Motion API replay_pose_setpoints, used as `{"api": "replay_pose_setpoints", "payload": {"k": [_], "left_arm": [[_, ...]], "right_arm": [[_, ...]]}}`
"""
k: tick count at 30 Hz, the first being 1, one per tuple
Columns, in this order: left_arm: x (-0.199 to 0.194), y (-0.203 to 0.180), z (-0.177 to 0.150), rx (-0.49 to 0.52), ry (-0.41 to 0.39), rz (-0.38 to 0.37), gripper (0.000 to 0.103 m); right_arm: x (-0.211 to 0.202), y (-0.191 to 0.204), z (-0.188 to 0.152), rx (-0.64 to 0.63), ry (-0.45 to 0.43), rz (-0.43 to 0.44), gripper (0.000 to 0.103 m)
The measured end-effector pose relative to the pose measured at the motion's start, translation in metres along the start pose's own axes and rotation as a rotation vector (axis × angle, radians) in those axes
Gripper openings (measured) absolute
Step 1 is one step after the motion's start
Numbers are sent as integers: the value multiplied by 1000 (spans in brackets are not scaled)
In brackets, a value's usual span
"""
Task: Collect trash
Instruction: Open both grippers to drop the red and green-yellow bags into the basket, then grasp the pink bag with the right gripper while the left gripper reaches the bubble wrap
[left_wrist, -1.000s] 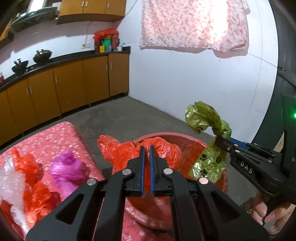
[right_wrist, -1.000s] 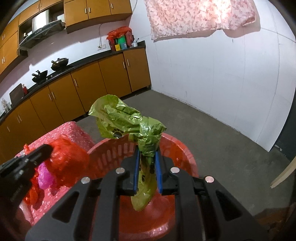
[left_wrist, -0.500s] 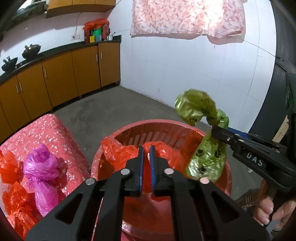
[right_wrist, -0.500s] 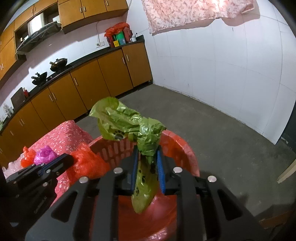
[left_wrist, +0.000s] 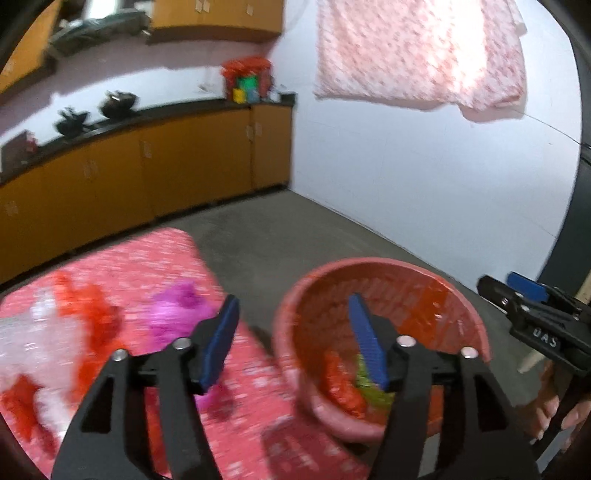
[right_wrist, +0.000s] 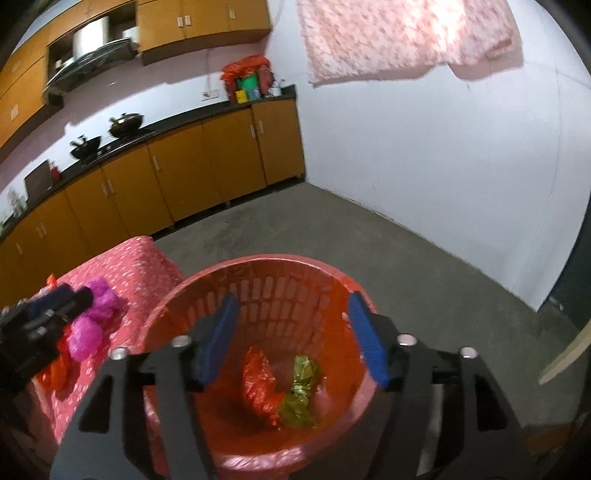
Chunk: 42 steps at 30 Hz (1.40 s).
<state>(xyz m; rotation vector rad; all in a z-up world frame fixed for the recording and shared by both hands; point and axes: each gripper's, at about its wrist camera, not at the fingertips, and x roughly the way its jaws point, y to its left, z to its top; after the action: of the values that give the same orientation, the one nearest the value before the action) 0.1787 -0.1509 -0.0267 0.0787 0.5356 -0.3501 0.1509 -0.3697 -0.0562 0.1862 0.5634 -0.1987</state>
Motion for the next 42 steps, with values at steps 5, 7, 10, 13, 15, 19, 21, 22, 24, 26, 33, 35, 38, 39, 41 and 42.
{"api": "replay_pose_setpoints", "payload": {"k": [5,7,10,13,15,19,21,22,24,26,33,35,38,39,41,42], "left_arm": [[-48,30,-14,-24,-67,127,79],[-66,42,-23,-20,-89,194,83],[-90,67,-38,-1,-109,321,90],[-105,94,-51,-29,-93,402,93],[-111,114,-57,-64,-81,446,94],[-121,157,-71,-148,-52,533,95],[-124,174,-76,-187,-43,552,95],[-126,183,-78,-206,-42,562,95],[-129,195,-82,-228,-45,580,95],[-130,207,-82,-245,-53,598,95],[-135,233,-86,-286,-79,598,96],[-135,237,-86,-292,-81,589,97],[-130,237,-82,-287,-79,566,98],[-129,236,-81,-283,-80,561,98],[-124,238,-76,-274,-77,553,99],[-120,239,-74,-273,-73,547,99]], "right_arm": [[-15,41,-8,-70,-14,54,88],[-18,59,-10,-93,-16,80,89],[-21,94,-16,-138,-23,126,88],[-16,126,-20,-162,-2,170,88],[-10,146,-22,-165,14,197,88],[-1,179,-29,-183,36,219,84],[8,195,-30,-194,55,229,82],[12,201,-31,-198,64,233,80],[21,212,-31,-204,79,235,80],[30,221,-31,-204,94,236,80],[65,251,-31,-226,153,219,80],[77,259,-33,-242,178,200,80],[90,265,-35,-257,211,193,79],[94,267,-37,-266,221,188,74],[99,270,-41,-290,247,194,63],[100,271,-43,-296,255,204,58]]}}
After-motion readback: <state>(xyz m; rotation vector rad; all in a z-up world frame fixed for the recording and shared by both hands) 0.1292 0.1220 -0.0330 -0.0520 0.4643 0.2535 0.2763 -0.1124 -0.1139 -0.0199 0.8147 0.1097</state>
